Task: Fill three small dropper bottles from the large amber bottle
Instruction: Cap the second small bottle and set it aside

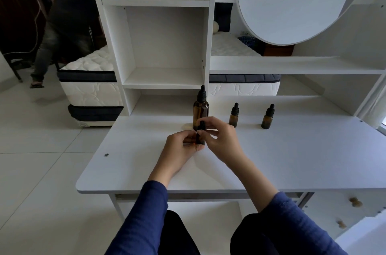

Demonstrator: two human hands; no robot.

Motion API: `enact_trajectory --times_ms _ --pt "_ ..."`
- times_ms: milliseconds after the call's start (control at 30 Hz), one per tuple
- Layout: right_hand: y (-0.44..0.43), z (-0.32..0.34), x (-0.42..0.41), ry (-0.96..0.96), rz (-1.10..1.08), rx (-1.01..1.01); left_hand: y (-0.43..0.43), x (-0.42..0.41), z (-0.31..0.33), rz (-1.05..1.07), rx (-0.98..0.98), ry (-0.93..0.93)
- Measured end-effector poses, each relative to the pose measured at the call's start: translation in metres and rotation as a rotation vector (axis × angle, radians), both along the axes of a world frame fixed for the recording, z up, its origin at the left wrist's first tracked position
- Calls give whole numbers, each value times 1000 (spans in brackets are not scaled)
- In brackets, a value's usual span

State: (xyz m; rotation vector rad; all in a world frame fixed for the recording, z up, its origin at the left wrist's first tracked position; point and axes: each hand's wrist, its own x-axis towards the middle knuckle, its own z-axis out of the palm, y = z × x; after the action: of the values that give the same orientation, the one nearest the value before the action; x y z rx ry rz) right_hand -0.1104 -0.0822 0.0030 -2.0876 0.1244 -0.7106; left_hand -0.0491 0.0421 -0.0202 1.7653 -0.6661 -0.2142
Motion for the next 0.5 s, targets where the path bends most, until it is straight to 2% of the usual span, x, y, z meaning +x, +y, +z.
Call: enact_trajectory --times_ms 500 --pt "8 -4 0 -51 -125 -122 -2 -5 1 12 48 -38"
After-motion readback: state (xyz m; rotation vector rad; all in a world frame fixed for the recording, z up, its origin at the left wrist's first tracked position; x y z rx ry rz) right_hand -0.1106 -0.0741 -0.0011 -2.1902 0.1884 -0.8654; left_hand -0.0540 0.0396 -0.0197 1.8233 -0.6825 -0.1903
